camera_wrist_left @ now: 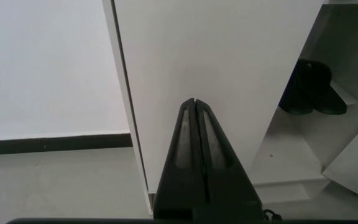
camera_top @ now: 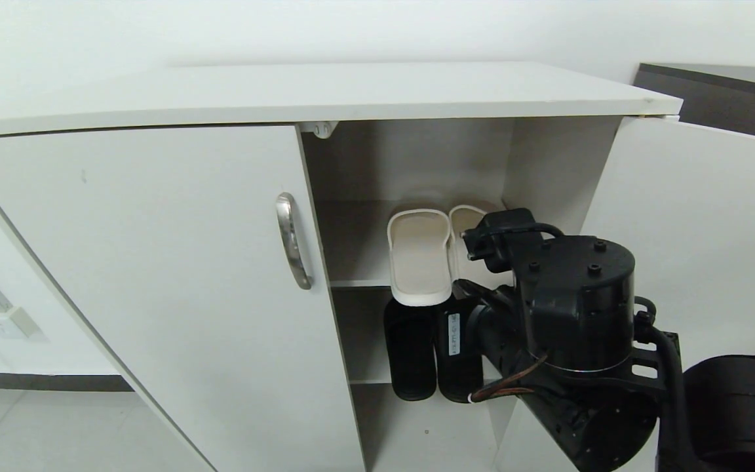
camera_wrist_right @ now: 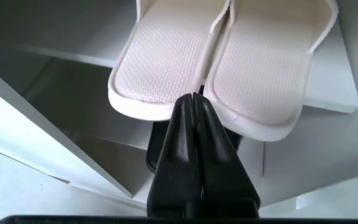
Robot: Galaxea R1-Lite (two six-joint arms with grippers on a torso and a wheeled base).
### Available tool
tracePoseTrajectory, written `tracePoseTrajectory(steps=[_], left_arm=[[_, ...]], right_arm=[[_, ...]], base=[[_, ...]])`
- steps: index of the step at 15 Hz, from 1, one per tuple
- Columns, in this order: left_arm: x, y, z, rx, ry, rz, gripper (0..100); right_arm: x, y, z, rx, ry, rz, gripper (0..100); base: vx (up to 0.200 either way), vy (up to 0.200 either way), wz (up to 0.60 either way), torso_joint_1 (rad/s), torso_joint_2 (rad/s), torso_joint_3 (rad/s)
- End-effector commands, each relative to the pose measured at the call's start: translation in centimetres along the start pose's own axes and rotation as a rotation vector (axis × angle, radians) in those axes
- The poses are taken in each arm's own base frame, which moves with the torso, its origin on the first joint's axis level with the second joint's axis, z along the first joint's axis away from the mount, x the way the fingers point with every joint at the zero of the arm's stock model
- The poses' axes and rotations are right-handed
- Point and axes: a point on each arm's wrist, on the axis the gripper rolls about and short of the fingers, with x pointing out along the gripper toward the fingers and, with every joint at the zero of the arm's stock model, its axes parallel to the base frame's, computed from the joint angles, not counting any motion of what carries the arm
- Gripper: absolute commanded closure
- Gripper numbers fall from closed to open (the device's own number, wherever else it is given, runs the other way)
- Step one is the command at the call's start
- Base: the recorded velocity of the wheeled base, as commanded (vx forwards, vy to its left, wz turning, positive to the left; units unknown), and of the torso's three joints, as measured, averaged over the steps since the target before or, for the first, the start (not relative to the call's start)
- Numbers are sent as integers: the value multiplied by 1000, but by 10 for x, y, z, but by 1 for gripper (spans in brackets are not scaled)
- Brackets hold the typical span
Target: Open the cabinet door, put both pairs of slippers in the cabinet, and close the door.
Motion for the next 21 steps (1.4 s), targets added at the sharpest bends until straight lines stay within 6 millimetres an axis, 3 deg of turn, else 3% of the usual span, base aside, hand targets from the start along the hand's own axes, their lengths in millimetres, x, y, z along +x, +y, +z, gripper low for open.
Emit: tracePoseTrajectory(steps=[1,7,21], left_arm=[[0,0,0,0,0,0,100],[0,0,0,1,0,0,100],[0,0,0,1,0,0,100]], right_arm=[[1,1,-4,-9,10,-2,100],[4,2,-9,-20,21,-4,100],[7,0,-14,-25,28,-18,100]], base=[[0,0,0,0,0,0],[0,0,0,0,0,0],[-200,0,0,1,2,3]])
